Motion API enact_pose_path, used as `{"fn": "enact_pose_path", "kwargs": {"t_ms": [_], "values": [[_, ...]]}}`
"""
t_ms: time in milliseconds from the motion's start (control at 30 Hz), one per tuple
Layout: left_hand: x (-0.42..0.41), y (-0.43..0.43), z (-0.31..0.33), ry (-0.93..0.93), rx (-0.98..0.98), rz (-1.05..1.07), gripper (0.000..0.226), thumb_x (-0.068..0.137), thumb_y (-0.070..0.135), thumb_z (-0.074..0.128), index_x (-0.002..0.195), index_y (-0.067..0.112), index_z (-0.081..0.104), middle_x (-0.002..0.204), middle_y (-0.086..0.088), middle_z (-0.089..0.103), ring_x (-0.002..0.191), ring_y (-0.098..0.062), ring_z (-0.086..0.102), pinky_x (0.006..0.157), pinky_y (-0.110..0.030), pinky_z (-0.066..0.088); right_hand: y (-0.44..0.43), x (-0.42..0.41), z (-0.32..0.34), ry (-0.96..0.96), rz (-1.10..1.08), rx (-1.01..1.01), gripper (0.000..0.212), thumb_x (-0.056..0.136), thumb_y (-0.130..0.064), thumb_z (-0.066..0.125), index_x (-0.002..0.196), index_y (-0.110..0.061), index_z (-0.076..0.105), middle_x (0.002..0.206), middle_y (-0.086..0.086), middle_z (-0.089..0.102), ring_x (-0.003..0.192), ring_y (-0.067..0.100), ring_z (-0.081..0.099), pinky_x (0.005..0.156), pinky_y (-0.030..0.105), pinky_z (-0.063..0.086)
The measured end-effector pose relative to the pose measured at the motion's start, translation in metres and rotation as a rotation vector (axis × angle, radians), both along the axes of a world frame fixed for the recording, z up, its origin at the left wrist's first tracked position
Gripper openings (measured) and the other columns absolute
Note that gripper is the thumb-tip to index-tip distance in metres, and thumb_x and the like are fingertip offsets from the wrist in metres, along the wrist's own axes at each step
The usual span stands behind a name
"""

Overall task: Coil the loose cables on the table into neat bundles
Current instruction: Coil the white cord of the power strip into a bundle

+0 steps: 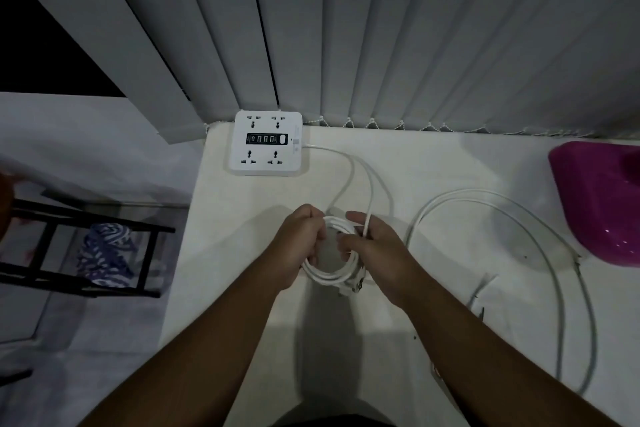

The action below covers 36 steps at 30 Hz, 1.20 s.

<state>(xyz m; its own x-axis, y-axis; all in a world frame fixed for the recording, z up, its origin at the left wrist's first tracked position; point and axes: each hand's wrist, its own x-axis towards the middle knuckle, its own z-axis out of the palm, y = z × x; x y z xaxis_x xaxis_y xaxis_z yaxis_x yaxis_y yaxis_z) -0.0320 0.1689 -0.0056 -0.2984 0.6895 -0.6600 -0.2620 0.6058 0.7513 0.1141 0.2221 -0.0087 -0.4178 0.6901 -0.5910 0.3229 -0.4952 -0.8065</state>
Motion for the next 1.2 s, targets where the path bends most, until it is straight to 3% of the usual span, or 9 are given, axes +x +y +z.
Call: {"fn": "enact_pose_path", "kwargs": {"t_ms": [167,367,567,667,800,900,1000,1100,1200], "values": [[-0.004,0.005,-0.007,-0.185,0.069,0.136,0.033,0.077,0.006,0.064,0.109,0.009,0.068,0.089,-0.013,0.069,0.084,-0.025,0.064,0.078,-0.038,0.049,0.013,-0.005,-0.001,0.107,-0.139,-0.073,0.022,0.095,0.004,0.054,0.098,-0.007,0.072,0.067,0.002,0.063,0.058,0.012,0.055,0.058,0.024,0.044],[0.011,-0.004,-0.014,-0.365,0.134,0.257,0.018,0.089,0.002,0.048,0.099,0.006,0.062,0.071,-0.007,0.063,0.064,-0.017,0.064,0.059,-0.028,0.052,0.012,-0.009,-0.007,0.198,-0.271,-0.241,0.026,0.095,0.009,0.05,0.089,-0.006,0.071,0.077,0.013,0.07,0.066,0.019,0.067,0.068,0.033,0.053],[0.002,0.016,-0.012,-0.147,-0.01,0.114,0.02,0.068,0.006,0.043,0.081,0.01,0.057,0.052,0.0,0.042,0.043,-0.013,0.038,0.045,-0.025,0.032,0.023,-0.009,-0.011,-0.014,-0.202,-0.121,0.041,0.086,0.001,0.068,0.126,-0.005,0.063,0.117,0.022,0.071,0.112,0.038,0.067,0.103,0.05,0.049],[-0.004,0.027,-0.008,-0.119,-0.022,0.03,0.016,0.075,0.0,0.041,0.077,0.01,0.053,0.061,-0.005,0.045,0.054,-0.019,0.041,0.052,-0.029,0.034,0.033,-0.01,-0.008,0.004,-0.102,-0.084,0.021,0.091,-0.005,0.067,0.112,-0.007,0.07,0.098,0.015,0.074,0.093,0.032,0.07,0.085,0.045,0.05],[-0.002,0.029,-0.005,0.022,0.023,0.1,0.028,0.085,0.007,0.056,0.112,0.016,0.058,0.094,-0.003,0.064,0.086,-0.018,0.061,0.076,-0.028,0.049,0.039,-0.014,-0.007,0.011,-0.123,-0.057,0.02,0.101,-0.009,0.057,0.086,-0.014,0.069,0.066,0.003,0.061,0.063,0.017,0.055,0.074,0.041,0.044],[0.007,0.009,0.002,0.228,0.104,0.487,0.01,0.083,0.022,0.06,0.091,0.016,0.056,0.076,0.002,0.054,0.067,-0.015,0.05,0.056,-0.021,0.043,0.043,-0.019,-0.01,0.03,-0.251,-0.11,0.018,0.102,-0.013,0.056,0.086,-0.013,0.064,0.068,0.006,0.057,0.061,0.017,0.054,0.077,0.042,0.046],[0.027,-0.016,0.004,-0.049,-0.044,0.435,0.03,0.087,0.034,0.056,0.061,0.019,0.054,0.056,-0.001,0.045,0.049,-0.018,0.04,0.052,-0.031,0.032,0.046,-0.024,-0.014,0.079,-0.401,-0.226,0.015,0.103,-0.013,0.056,0.089,-0.011,0.061,0.071,0.006,0.057,0.064,0.017,0.057,0.079,0.042,0.05],[0.045,-0.019,0.003,-0.304,-0.15,0.268,0.032,0.094,0.04,0.059,0.076,0.015,0.07,0.067,-0.005,0.06,0.054,-0.017,0.054,0.056,-0.029,0.041,0.046,-0.026,-0.013,0.109,-0.447,-0.289,0.02,0.102,-0.011,0.056,0.083,-0.007,0.057,0.065,0.009,0.057,0.058,0.02,0.059,0.075,0.042,0.053],[0.039,0.006,-0.005,-0.341,-0.063,0.414,0.023,0.093,0.032,0.061,0.088,0.017,0.078,0.087,-0.007,0.071,0.074,-0.017,0.062,0.068,-0.028,0.045,0.04,-0.027,-0.015,0.077,-0.416,-0.267,0.019,0.101,-0.009,0.056,0.083,-0.004,0.06,0.064,0.01,0.065,0.061,0.024,0.068,0.079,0.045,0.057]]}}
